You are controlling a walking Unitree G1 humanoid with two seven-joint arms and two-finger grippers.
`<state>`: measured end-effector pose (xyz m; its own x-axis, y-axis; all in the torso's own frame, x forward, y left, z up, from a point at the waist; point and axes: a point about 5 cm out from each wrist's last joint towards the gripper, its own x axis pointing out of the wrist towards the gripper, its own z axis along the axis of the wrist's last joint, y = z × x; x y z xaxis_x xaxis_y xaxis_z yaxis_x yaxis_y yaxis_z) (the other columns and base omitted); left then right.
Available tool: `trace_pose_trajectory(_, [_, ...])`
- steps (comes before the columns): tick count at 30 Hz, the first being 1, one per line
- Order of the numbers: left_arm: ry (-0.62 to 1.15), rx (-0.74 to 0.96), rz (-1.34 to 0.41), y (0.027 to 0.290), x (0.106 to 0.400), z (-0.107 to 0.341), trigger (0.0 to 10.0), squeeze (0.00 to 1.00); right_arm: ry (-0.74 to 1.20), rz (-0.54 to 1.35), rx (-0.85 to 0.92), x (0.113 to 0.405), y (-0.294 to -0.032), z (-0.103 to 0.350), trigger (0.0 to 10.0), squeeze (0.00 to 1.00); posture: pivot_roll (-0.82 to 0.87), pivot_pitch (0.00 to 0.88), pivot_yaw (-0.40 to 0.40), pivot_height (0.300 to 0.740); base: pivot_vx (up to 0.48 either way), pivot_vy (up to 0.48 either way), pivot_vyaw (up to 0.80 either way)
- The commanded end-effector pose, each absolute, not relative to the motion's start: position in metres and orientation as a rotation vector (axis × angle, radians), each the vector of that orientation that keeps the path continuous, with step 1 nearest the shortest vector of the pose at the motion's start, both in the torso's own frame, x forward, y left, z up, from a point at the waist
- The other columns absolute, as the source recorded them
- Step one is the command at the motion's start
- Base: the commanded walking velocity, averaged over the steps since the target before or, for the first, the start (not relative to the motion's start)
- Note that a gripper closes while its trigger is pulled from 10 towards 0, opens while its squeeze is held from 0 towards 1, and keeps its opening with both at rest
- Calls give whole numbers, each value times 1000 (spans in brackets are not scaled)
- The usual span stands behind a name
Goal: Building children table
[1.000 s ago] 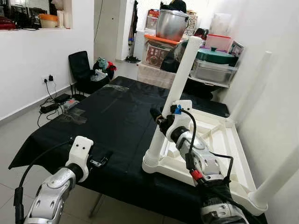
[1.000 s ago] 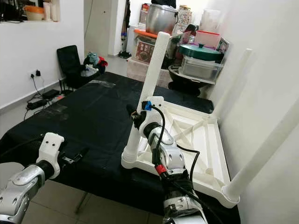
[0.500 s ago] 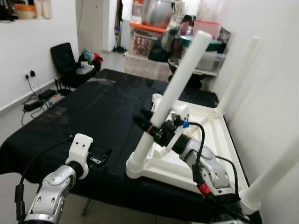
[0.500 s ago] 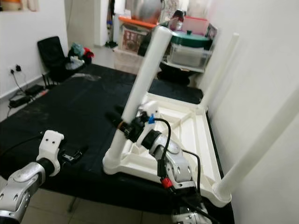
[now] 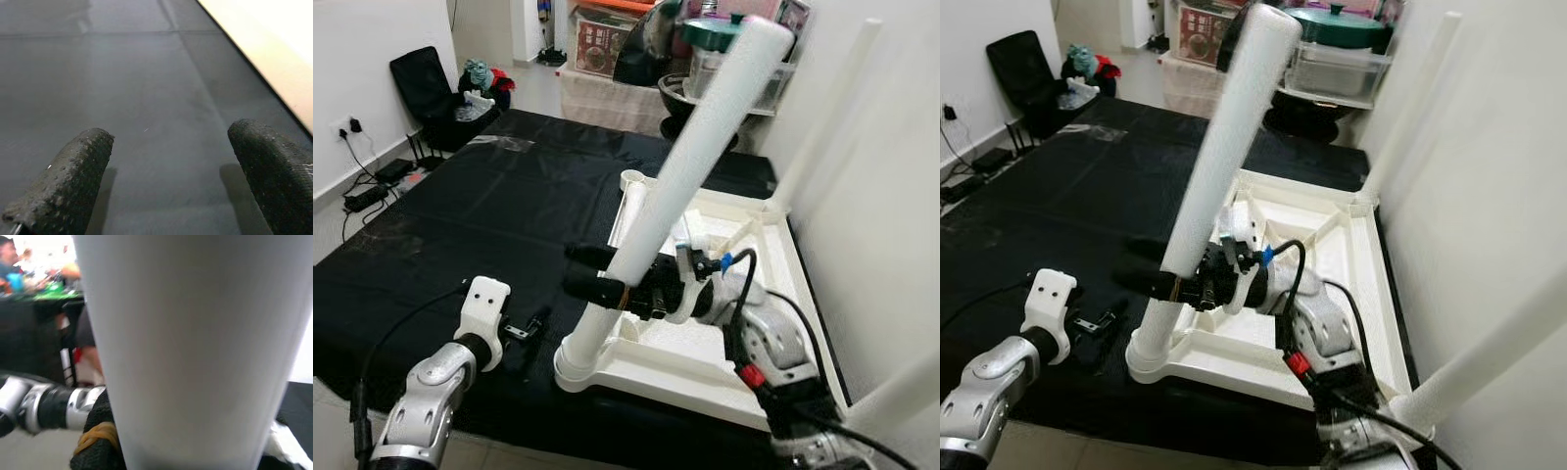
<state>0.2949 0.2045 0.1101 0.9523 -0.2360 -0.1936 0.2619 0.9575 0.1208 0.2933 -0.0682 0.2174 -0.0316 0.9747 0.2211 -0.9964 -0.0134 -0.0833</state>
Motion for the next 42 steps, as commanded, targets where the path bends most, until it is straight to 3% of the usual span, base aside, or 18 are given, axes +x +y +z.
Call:
trace_pose_trajectory(1, [195,157,-267,206,291,107,10000,0,-1,1662,148,286,-62,178,0,0,165,0,-178,740,0,0,0])
trace_pose_trajectory(15, [198,160,-289,204,288,106,10000,0,76,1742,124,286,-56,173,0,0,172,0,-178,740,0,0,0])
trace_pose_trajectory(28, [202,163,-312,202,289,107,10000,0,133,1946,16,290,-49,182,0,0,177,0,-177,740,0,0,0])
trace_pose_trajectory(42, [212,155,-319,201,286,105,10000,0,179,2008,65,292,-45,181,0,0,173,0,-176,740,0,0,0])
